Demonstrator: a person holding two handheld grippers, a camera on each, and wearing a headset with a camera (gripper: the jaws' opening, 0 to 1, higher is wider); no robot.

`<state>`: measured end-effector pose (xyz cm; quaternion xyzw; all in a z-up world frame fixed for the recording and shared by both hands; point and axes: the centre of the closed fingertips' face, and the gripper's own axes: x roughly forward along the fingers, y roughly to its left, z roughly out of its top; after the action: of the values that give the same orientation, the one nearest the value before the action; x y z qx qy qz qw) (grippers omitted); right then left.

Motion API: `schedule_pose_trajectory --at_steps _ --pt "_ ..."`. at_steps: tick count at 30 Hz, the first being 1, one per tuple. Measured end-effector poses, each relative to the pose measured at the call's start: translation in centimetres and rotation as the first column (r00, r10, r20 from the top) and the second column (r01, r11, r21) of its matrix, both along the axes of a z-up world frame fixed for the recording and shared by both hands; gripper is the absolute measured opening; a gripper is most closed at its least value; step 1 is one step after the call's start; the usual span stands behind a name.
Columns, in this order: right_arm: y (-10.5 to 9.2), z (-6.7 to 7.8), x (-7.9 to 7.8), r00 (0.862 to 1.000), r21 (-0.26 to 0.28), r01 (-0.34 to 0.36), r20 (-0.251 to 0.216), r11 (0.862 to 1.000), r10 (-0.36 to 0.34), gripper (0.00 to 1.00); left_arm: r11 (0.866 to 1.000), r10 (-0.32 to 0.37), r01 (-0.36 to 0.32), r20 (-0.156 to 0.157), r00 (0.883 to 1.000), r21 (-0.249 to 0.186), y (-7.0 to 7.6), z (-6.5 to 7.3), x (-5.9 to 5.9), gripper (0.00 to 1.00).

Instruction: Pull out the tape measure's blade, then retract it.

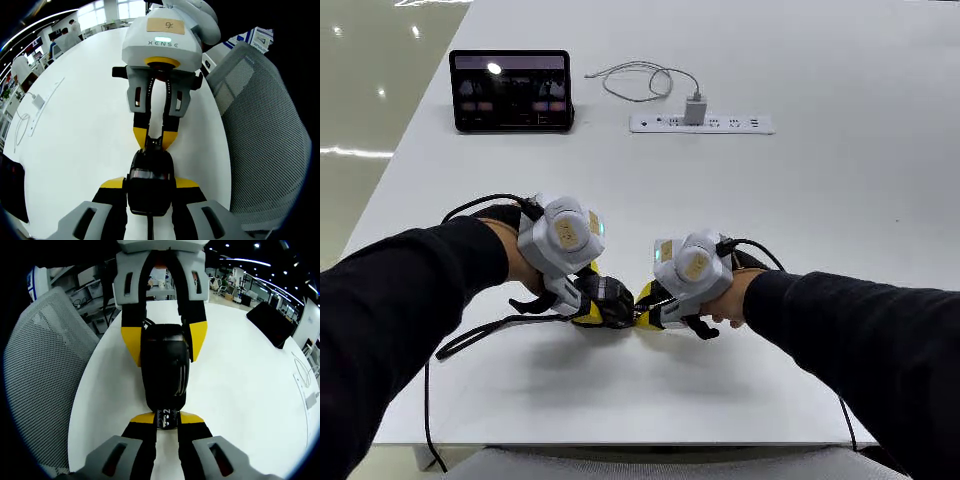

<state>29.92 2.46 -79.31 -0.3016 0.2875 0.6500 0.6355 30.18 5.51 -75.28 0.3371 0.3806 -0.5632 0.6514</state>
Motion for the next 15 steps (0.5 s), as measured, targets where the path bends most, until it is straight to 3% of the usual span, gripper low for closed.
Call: schedule_pose_trajectory --at_steps 15 --pt "-1.1 -0.1 0.2 1.000 -0.021 0.012 -0.010 1.000 -0.012 0.10 1.000 0.005 -0.005 -0.003 1.000 -0.004 0.0 -0.1 0.2 0.30"
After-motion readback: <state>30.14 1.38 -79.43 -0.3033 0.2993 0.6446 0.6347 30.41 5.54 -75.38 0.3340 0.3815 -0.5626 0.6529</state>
